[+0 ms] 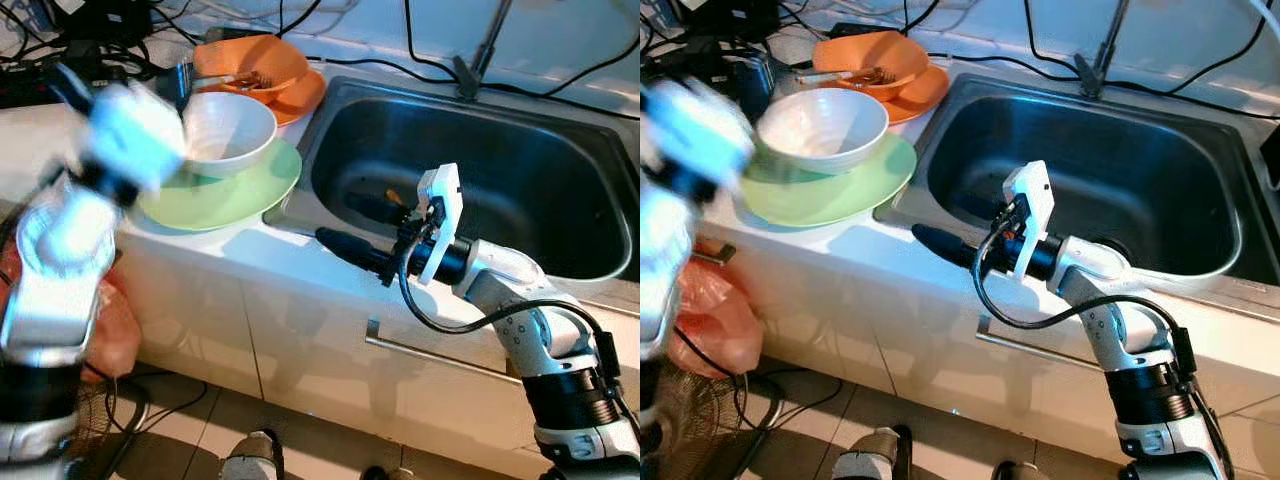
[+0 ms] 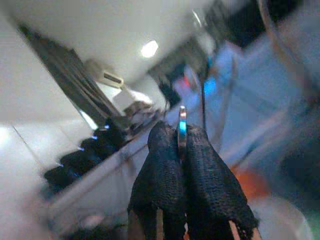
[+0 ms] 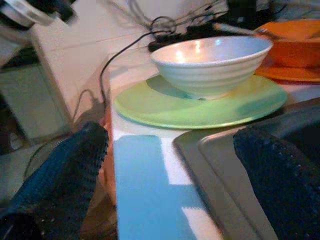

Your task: Kitchen organization

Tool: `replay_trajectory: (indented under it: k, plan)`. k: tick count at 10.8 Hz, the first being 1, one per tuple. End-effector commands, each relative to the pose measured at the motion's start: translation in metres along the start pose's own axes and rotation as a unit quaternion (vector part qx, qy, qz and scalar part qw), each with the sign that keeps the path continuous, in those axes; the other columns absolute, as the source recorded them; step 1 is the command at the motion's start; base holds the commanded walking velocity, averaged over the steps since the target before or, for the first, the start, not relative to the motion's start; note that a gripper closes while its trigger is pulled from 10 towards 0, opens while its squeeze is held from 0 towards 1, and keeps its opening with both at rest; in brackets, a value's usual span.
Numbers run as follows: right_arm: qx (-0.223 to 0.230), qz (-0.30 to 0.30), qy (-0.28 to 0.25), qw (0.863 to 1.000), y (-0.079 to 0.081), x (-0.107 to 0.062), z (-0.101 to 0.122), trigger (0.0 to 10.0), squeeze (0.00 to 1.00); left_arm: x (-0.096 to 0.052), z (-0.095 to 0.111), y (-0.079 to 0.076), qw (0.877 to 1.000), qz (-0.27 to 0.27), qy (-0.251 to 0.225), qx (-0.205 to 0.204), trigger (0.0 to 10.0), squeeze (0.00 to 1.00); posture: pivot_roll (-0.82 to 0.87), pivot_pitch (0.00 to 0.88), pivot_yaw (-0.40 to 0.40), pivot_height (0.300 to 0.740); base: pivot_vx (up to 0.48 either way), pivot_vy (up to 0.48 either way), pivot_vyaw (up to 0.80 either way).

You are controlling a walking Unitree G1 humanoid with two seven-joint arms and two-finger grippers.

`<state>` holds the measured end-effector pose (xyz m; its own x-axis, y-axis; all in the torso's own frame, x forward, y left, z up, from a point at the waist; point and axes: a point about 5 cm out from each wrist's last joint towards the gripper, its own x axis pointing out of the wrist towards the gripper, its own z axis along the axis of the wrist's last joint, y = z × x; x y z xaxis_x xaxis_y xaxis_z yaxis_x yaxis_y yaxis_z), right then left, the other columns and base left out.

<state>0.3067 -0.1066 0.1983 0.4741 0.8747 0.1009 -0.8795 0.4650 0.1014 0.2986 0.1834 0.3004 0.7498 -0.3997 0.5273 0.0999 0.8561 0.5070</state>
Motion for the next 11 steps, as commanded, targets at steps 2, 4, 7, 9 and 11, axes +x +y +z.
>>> replay_trajectory:
  k: [2, 4, 7, 9, 11]
  plan:
    - [-0.014, -0.056, -0.022, 0.998, -0.013, 0.002, 0.010, 10.0, 0.00, 0.003, -0.016, -0.014, 0.968, 0.018, 0.030, -0.247, 0.0, 0.00, 0.22, 0.120, -0.029, 0.740, 0.000, 0.000, 0.00]
    - [0.008, -0.112, -0.056, 0.992, -0.024, 0.003, 0.016, 10.0, 0.00, 0.013, -0.010, -0.028, 0.916, 0.011, 0.003, -0.402, 0.0, 0.00, 0.21, 0.117, -0.028, 0.740, 0.000, 0.000, 0.00]
    - [0.109, -0.187, -0.122, 0.969, -0.040, 0.005, 0.023, 10.0, 0.00, 0.025, -0.019, -0.043, 0.755, 0.058, -0.002, -0.654, 0.0, 0.00, 0.20, 0.118, -0.024, 0.740, 0.000, 0.000, 0.00]
    - [0.189, -0.202, -0.184, 0.943, -0.048, 0.005, 0.035, 10.0, 0.00, 0.028, -0.028, -0.063, 0.646, 0.059, 0.007, -0.761, 0.0, 0.00, 0.18, 0.124, -0.018, 0.740, 0.000, 0.000, 0.00]
    - [0.246, -0.180, -0.215, 0.928, -0.041, 0.011, 0.040, 10.0, 0.00, 0.024, -0.048, -0.089, 0.561, 0.083, 0.047, -0.823, 0.0, 0.00, 0.16, 0.132, -0.015, 0.740, 0.000, 0.000, 0.00]
